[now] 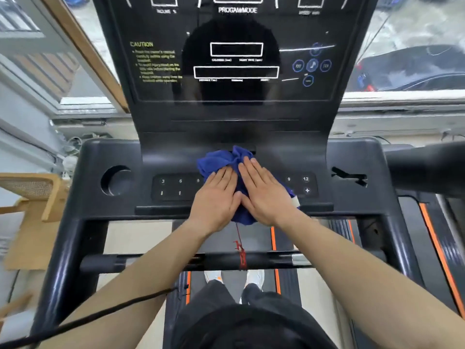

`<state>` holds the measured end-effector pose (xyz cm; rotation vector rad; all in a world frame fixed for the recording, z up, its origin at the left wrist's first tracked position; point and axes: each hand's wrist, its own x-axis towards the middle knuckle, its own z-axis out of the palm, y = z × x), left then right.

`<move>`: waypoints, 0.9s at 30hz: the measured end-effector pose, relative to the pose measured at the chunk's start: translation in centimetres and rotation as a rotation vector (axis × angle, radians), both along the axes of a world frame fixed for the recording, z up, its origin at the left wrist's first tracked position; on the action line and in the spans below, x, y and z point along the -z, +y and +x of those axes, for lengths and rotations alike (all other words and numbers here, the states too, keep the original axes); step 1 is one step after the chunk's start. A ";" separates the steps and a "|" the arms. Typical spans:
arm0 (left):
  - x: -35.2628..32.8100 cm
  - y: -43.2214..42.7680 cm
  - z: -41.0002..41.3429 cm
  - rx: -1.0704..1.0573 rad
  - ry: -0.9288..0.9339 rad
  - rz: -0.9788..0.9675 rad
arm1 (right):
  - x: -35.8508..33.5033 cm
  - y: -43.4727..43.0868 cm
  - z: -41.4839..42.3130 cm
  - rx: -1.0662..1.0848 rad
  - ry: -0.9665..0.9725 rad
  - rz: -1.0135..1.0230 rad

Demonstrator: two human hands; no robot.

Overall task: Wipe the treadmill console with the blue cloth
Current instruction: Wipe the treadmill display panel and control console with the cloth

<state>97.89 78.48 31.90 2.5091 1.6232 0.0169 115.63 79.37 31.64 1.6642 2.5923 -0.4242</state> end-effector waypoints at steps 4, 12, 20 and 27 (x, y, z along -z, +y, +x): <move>-0.5 0.9 7.8 0.108 -0.030 -0.020 | 0.5 -1.6 7.3 0.176 -0.031 0.011; 0.2 -2.1 12.8 0.258 -0.004 -0.025 | 1.0 -7.1 10.9 0.329 -0.005 0.061; 1.2 -5.1 4.8 0.163 0.146 0.075 | 1.1 -5.6 4.5 0.056 0.064 0.039; 0.7 -3.4 11.2 0.216 0.078 0.118 | 0.5 -5.5 10.1 0.235 -0.032 0.082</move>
